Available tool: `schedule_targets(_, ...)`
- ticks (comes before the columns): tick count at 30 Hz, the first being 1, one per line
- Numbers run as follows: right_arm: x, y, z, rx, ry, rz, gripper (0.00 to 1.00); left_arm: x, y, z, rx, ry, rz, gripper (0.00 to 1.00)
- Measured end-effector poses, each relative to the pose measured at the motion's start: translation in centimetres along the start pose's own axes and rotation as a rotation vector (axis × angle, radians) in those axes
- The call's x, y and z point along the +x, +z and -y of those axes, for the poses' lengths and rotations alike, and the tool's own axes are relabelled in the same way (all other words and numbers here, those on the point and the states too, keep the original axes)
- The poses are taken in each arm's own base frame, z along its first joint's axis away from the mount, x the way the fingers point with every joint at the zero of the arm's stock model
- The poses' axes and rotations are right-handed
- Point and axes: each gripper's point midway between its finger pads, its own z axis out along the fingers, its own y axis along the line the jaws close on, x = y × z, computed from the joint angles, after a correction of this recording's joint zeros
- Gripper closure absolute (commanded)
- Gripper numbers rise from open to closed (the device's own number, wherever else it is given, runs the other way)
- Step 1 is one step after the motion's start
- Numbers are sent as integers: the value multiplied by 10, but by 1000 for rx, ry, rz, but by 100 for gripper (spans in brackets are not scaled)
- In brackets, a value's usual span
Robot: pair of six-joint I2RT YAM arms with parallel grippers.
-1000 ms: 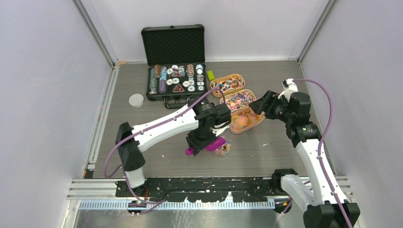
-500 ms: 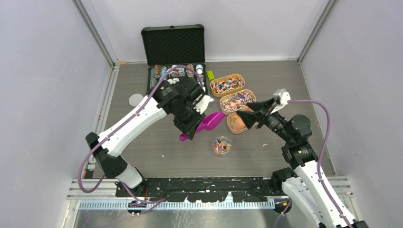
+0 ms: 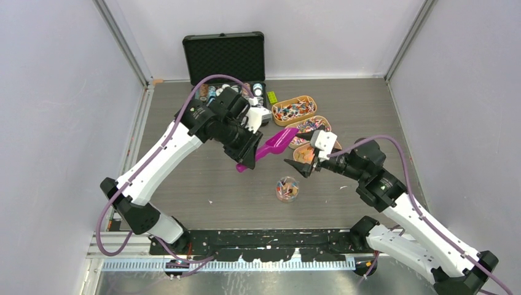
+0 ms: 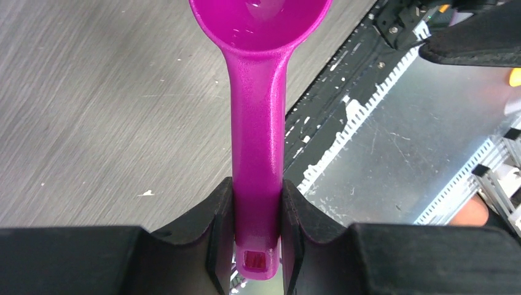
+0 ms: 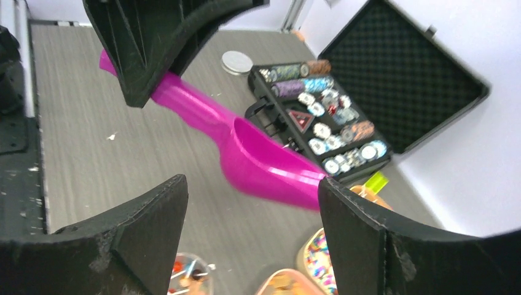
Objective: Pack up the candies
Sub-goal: Scoop the fake candies from the storage box.
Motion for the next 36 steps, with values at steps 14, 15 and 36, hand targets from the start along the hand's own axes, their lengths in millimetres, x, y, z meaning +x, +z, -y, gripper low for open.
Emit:
schedule_targets(14, 2, 41, -30, -166, -425, -133, 20, -1, 4, 25, 159, 29, 1, 100)
schedule_targets(15, 3, 46, -35, -182, -453, -146, 21, 0, 5, 25, 164, 28, -2, 100)
schedule_targets(36, -14, 90, -36, -24, -465, -74, 100, -34, -71, 1, -7, 24, 388, 31)
